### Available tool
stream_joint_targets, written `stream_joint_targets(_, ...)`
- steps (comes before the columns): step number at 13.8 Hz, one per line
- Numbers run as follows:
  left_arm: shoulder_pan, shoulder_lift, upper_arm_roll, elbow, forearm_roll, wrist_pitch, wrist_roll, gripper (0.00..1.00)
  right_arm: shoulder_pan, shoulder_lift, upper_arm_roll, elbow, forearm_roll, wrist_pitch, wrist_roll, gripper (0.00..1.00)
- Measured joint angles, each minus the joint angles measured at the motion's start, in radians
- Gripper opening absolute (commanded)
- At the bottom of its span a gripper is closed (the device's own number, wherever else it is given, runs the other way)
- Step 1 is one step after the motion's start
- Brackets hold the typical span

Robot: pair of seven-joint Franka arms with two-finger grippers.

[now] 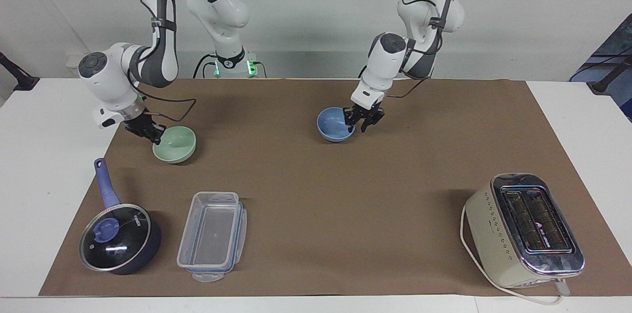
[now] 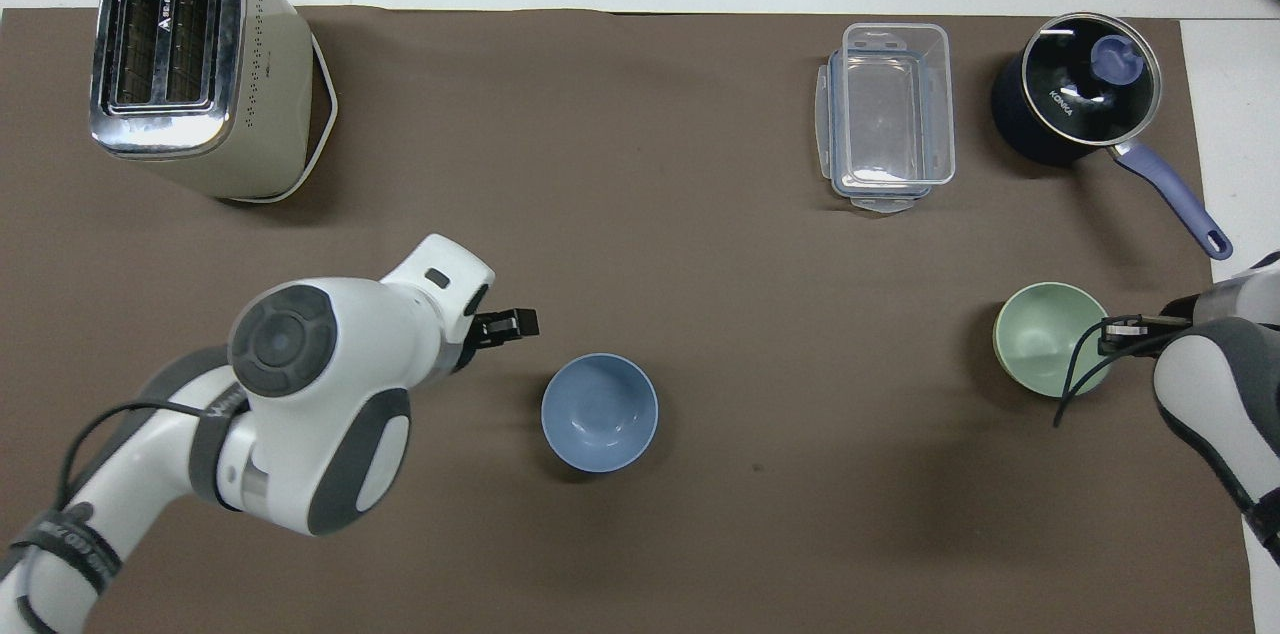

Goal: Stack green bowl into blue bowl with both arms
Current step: 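Open the left gripper while the right gripper carries the green bowl over, then lower the green bowl into the blue bowl with the right gripper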

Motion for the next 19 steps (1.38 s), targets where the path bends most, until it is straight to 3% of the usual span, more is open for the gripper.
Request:
stream_joint_targets(3, 0.134, -0.003, 0.003, 0.148, 0.000, -0.200, 0.186, 1.00, 0.061, -0.091, 0.008, 0.027, 0.051, -0.148, -0.002, 0.00)
stream_joint_targets(8, 0.336, -0.027, 0.008, 0.285, 0.001, -0.423, 0.441, 1.00, 0.298, -0.240, 0.018, 0.023, 0.153, -0.278, 0.003, 0.00)
stream_joint_targets(14, 0.390, -0.042, 0.006, 0.504, 0.104, -0.679, 0.463, 1.00, 0.627, -0.233, 0.022, 0.010, 0.162, -0.160, 0.230, 0.00)
stream_joint_targets(19, 0.398, -0.026, 0.004, 0.583, 0.137, -0.767, 0.463, 1.00, 0.841, -0.128, 0.024, 0.002, 0.162, 0.008, 0.459, 0.00)
